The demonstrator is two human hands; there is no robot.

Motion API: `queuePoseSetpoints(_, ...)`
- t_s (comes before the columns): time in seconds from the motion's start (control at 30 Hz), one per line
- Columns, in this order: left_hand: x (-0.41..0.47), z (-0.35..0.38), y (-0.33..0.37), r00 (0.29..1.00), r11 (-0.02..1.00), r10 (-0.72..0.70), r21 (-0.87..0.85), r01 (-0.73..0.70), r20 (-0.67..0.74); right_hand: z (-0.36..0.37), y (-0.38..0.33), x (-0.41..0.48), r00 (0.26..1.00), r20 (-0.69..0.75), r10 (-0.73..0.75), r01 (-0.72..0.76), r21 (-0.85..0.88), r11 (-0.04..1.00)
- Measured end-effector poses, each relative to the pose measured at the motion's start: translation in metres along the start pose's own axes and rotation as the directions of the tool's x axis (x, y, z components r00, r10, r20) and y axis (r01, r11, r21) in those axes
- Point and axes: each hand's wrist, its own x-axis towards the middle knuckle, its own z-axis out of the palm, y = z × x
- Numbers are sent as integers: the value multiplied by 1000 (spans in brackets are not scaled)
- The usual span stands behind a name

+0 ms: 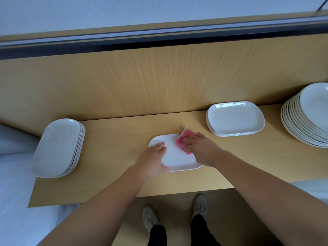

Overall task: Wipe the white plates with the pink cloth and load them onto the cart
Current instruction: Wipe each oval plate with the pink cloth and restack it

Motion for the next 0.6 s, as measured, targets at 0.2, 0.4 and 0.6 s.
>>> queuePoseSetpoints(0.2,0,5,2,1000,1000,-10,-2,10,22,6,3,-1,991,-15,134,-132,80,988)
queuePoseSetpoints(0.4,-1,5,6,1000,1000,11,4,-11,23,2,-6,-21,972,139,187,-192,21,981)
queuePoseSetpoints(0.6,2,8,7,1000,999,23,35,-23,10,-1,-20,-29,939,312,148,-150,-19,989)
